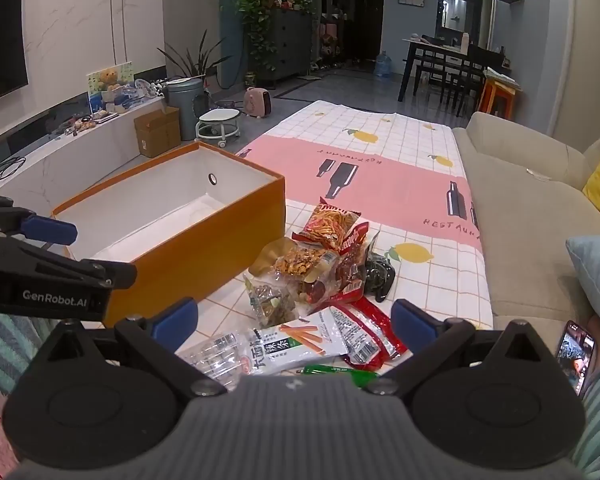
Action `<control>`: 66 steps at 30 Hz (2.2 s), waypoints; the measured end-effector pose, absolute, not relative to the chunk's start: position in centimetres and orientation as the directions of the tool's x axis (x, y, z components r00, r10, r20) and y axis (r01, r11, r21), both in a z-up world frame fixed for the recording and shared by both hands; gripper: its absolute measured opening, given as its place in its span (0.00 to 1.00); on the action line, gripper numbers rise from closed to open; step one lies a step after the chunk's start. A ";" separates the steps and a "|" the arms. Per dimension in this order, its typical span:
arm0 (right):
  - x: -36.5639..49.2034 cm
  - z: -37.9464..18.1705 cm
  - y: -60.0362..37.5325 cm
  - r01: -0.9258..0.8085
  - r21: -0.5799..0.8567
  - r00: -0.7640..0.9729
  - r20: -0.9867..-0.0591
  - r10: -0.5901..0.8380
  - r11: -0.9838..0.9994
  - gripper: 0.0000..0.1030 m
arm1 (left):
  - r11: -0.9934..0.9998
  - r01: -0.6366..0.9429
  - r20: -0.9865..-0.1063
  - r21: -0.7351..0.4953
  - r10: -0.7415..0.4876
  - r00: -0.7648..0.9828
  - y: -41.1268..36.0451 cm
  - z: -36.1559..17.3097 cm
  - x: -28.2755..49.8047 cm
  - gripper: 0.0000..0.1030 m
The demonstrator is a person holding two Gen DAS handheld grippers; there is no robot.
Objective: Organize snacks
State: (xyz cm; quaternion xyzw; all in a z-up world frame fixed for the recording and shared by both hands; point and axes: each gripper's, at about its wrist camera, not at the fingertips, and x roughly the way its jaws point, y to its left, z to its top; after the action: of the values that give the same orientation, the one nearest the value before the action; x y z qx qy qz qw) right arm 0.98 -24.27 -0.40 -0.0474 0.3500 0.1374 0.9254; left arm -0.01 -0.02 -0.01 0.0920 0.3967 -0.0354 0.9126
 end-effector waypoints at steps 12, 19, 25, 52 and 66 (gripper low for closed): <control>1.4 -0.6 -24.2 -0.290 0.015 0.708 -0.670 0.225 0.957 0.96 | 0.983 0.125 -0.731 0.136 0.015 0.682 0.4 -0.2 -0.2 0.87; 1.2 -0.6 -24.3 -0.290 0.016 0.711 -0.666 0.226 0.957 0.96 | 0.986 0.127 -0.737 0.109 -0.005 0.676 0.6 0.1 -0.1 0.84; 1.3 -0.8 -24.3 -0.291 0.014 0.710 -0.667 0.225 0.957 0.96 | 0.987 0.136 -0.749 0.087 -0.025 0.662 0.7 -0.1 0.0 0.82; 1.6 -0.9 -23.9 -0.291 -0.003 0.705 -0.677 0.212 0.957 0.96 | 0.984 0.147 -0.752 0.098 -0.023 0.659 0.2 -0.3 0.1 0.82; 1.6 -1.0 -23.8 -0.291 -0.004 0.704 -0.678 0.211 0.957 0.96 | 0.984 0.149 -0.753 0.098 -0.025 0.658 0.1 -0.5 0.1 0.82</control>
State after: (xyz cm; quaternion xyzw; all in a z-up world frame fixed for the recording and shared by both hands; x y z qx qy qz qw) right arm 1.61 -23.83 -0.97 -0.0555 0.3598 0.1362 0.9214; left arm 0.09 0.09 -0.47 0.0756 0.4109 -0.0477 0.9073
